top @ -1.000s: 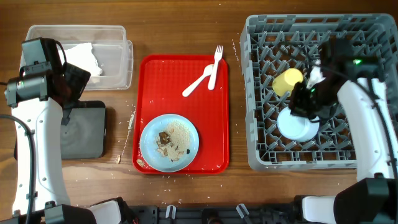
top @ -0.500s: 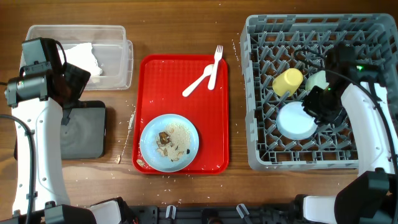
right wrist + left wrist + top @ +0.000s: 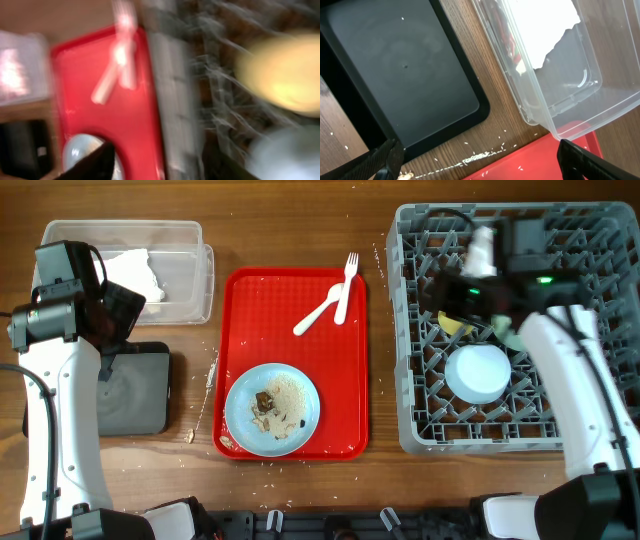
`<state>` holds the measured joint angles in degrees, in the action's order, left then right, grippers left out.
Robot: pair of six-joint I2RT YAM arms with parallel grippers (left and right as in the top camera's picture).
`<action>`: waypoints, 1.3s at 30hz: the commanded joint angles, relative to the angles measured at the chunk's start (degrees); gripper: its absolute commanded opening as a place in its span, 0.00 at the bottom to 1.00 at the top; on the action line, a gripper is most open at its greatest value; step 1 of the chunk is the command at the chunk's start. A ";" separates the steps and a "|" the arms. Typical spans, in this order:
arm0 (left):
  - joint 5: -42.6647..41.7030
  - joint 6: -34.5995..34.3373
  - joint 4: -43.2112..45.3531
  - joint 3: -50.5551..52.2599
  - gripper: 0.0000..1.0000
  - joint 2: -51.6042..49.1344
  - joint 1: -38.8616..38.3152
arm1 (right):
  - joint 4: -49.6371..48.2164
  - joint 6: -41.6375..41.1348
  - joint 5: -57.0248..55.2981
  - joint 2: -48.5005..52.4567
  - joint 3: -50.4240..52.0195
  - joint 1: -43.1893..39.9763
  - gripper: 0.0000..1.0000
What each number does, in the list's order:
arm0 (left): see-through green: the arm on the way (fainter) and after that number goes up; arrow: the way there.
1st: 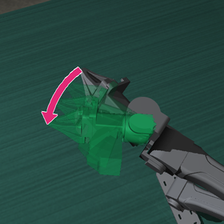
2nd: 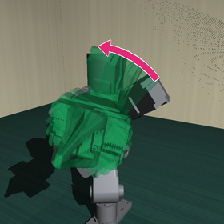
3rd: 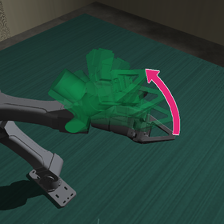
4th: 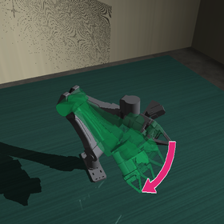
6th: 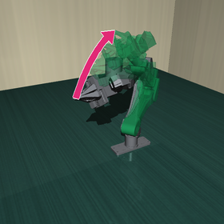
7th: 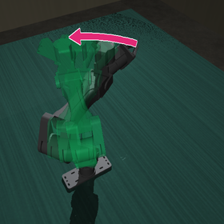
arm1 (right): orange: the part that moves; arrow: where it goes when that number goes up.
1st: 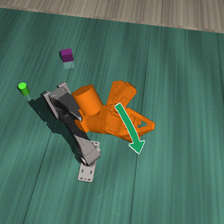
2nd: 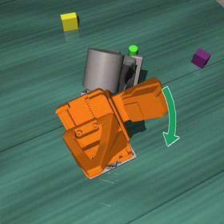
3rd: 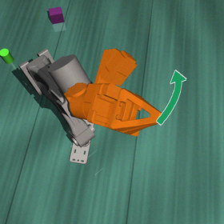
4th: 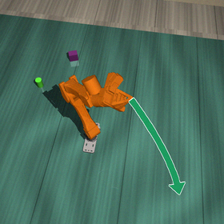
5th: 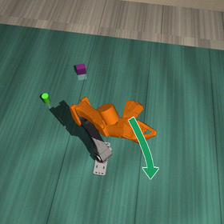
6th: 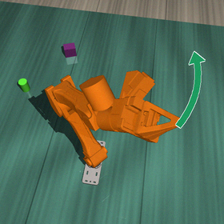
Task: Sort waste into correct bins and load items into the dishwasher rack
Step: 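Reach the right gripper to the white fork on the red tray, then close the right gripper on the white fork handle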
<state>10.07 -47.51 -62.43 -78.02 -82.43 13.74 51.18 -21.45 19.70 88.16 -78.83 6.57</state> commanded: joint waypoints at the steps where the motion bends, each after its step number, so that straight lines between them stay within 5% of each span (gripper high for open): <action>1: 0.94 -0.76 0.02 -0.20 1.00 0.61 0.22 | -7.02 -2.80 -2.69 0.11 -2.47 8.68 0.67; 5: 0.94 -0.76 0.02 -0.20 1.00 0.61 0.22 | -7.69 -1.84 -11.39 7.54 -11.43 15.15 0.67; 11: 0.94 -0.76 0.02 -0.20 1.00 0.61 0.22 | 3.82 0.20 -17.90 28.52 -35.28 17.46 0.61; 19: 0.94 -0.76 0.02 -0.20 1.00 0.61 0.22 | 2.03 -8.72 -22.91 40.89 -35.91 18.38 0.61; 26: 0.94 -0.76 0.02 -0.20 1.00 0.61 0.22 | 2.12 -11.98 -22.69 46.36 -35.80 19.21 0.48; 39: 0.94 -0.76 0.02 -0.20 1.00 0.61 0.22 | 3.82 -15.10 -27.47 48.37 -35.80 21.73 0.44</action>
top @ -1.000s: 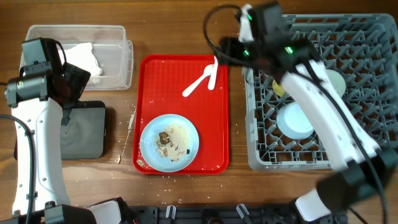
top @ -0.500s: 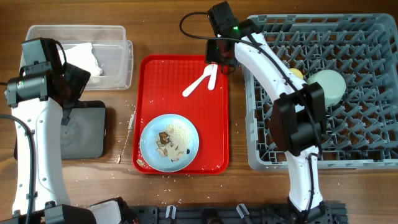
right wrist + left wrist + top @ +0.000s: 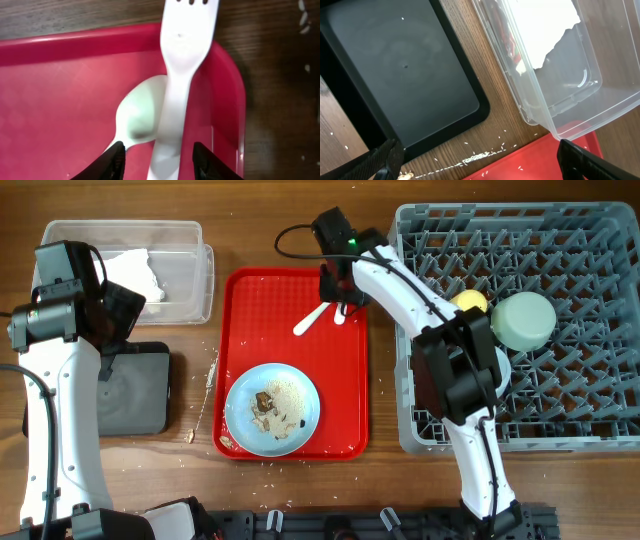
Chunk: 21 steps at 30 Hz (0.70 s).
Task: Sort waste into correct bins and load items into the dishwasher rack
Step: 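Close the right gripper on the white fork handle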
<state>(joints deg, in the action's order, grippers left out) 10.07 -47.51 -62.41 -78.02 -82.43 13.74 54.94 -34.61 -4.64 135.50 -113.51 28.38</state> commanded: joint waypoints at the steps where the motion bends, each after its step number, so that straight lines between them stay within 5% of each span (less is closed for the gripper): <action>1: 0.94 -0.76 0.00 -0.20 1.00 0.61 0.22 | 0.15 -1.40 -3.26 1.03 -1.11 -0.11 0.45; 21: 0.94 -0.76 0.00 -0.20 1.00 0.61 0.22 | -1.33 -1.36 -1.73 1.03 1.53 -0.11 0.09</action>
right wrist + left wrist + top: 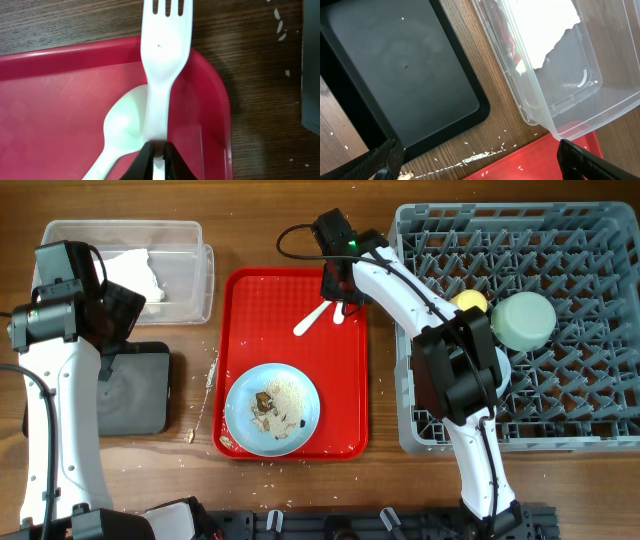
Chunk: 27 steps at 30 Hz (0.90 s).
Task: Sort waste into correct bins and load items into the dishwasher rack
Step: 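Close the right gripper on the white fork handle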
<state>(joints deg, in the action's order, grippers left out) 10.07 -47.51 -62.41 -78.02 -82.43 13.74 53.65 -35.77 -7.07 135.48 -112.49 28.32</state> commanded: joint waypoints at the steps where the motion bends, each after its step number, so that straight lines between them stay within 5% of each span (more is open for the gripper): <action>1: 0.92 -0.76 0.00 -0.20 1.00 0.61 0.22 | -0.04 -0.22 0.70 1.05 0.50 -0.04 0.09; 5: 0.94 -0.76 0.00 -0.20 1.00 0.61 0.22 | -0.17 -0.20 0.70 1.05 0.50 -0.15 0.11; 7: 0.94 -0.76 0.00 -0.20 1.00 0.61 0.22 | -0.35 -0.17 0.70 1.05 0.48 -0.26 0.36; 10: 0.94 -0.76 0.00 -0.20 1.00 0.61 0.22 | -1.05 -0.20 0.66 1.05 0.50 -0.24 0.42; 23: 0.94 -0.76 0.00 -0.20 1.00 0.61 0.22 | -2.01 0.63 0.76 3.06 0.26 -0.26 0.23; 27: 0.94 -0.76 0.00 -0.20 1.00 0.61 0.22 | -1.42 1.31 1.01 2.36 0.20 -0.26 0.07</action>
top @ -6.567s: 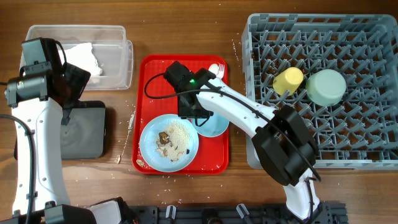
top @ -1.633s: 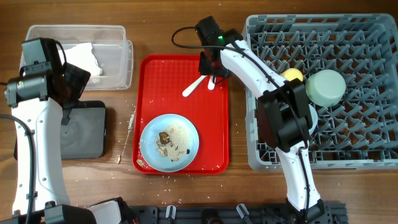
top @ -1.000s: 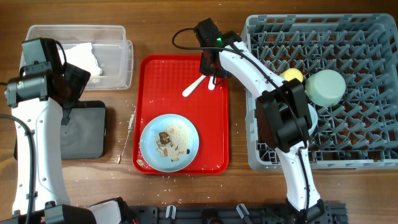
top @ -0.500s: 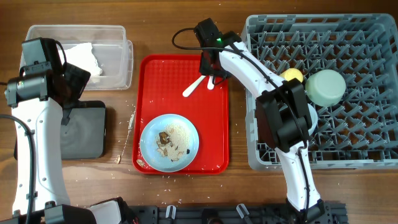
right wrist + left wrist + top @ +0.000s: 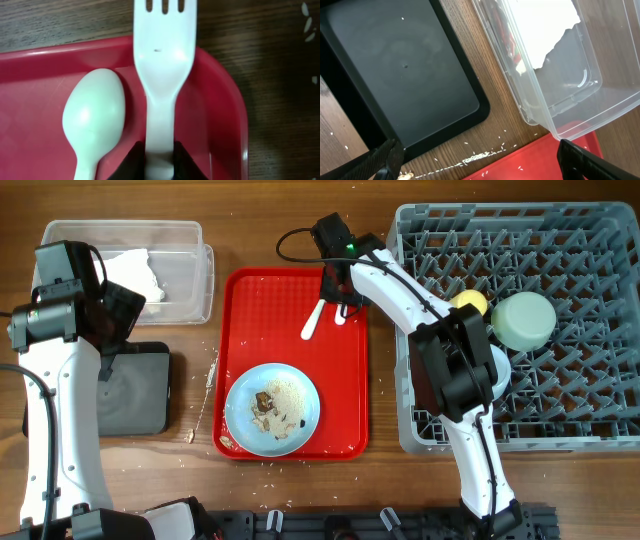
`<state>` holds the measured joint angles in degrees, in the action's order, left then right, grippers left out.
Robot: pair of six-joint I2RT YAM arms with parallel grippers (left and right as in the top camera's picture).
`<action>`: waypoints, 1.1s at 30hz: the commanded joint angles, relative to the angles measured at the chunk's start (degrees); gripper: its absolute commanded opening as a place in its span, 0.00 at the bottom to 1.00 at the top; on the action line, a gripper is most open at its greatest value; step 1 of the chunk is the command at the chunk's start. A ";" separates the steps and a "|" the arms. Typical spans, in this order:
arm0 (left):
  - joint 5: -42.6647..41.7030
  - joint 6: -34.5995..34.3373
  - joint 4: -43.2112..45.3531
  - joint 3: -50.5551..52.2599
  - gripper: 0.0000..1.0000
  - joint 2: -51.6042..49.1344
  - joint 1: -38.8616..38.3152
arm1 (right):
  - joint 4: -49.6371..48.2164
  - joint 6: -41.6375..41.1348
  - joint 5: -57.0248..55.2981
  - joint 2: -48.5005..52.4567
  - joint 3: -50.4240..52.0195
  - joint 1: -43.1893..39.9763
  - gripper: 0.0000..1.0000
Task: Sort waste into correct bins and load items into the dishwasher rack
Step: 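Close the right gripper on the white fork handle, then carry the fork with the right gripper into the rack and release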
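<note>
My right gripper [image 5: 159, 152] is shut on the handle of a white plastic fork [image 5: 165, 60] at the far end of the red tray [image 5: 245, 330]. The fork's tines reach past the tray's rim over the wood. A white plastic spoon [image 5: 92, 115] lies just left of the fork, apart from it; in the overhead view the spoon [image 5: 311, 321] is slanted. A light blue plate [image 5: 272, 408] with food scraps sits at the tray's near end. My left gripper [image 5: 480, 165] hangs open over the gap between the black bin [image 5: 405, 75] and the clear container [image 5: 555, 80].
The grey dishwasher rack [image 5: 600, 240] stands at the right, holding a pale green cup [image 5: 527, 320], a yellow item [image 5: 468, 302] and a white bowl partly under my right arm. The clear container holds white paper [image 5: 130, 270]. Rice grains [image 5: 480, 157] lie scattered on the wood.
My right gripper is still shut on the fork's handle. The spoon, whose bowl then lay against the fork's neck, now lies apart from it and more nearly parallel. The left arm has not moved.
My right gripper was over the dishwasher rack, blurred in motion. Then it stood open astride the fork's handle on the tray. Then it was shut on that handle, and it holds it now, with the spoon shifted aside. My left gripper stayed open by the bins throughout.
</note>
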<state>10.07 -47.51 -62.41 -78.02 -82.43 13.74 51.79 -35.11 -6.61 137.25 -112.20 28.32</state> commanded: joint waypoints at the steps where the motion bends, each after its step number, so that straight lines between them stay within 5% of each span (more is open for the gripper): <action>1: 0.94 -0.76 0.00 -0.20 1.00 0.61 0.22 | 0.66 0.63 0.66 -0.13 -0.11 -0.26 0.07; 7: 0.94 -0.76 0.00 -0.20 1.00 0.61 0.22 | 1.66 4.31 0.61 -9.70 -1.11 -2.16 0.04; 13: 0.94 -0.76 0.00 -0.20 1.00 0.61 0.22 | 2.54 20.81 0.61 -21.55 -1.11 -8.26 0.04; 23: 0.94 -0.76 0.00 -0.20 1.00 0.61 0.22 | 5.70 31.10 10.47 -22.38 6.21 -18.88 0.06; 29: 0.94 -0.76 0.00 -0.20 1.00 0.61 0.22 | 4.50 30.40 13.11 -22.36 10.03 -18.86 0.21; 33: 0.94 -0.76 0.00 -0.20 1.00 0.61 0.22 | 4.42 30.10 13.11 -22.38 10.27 -18.80 0.42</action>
<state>10.07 -47.51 -62.41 -78.02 -82.43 13.74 56.51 -4.71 5.17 113.93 -102.32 9.32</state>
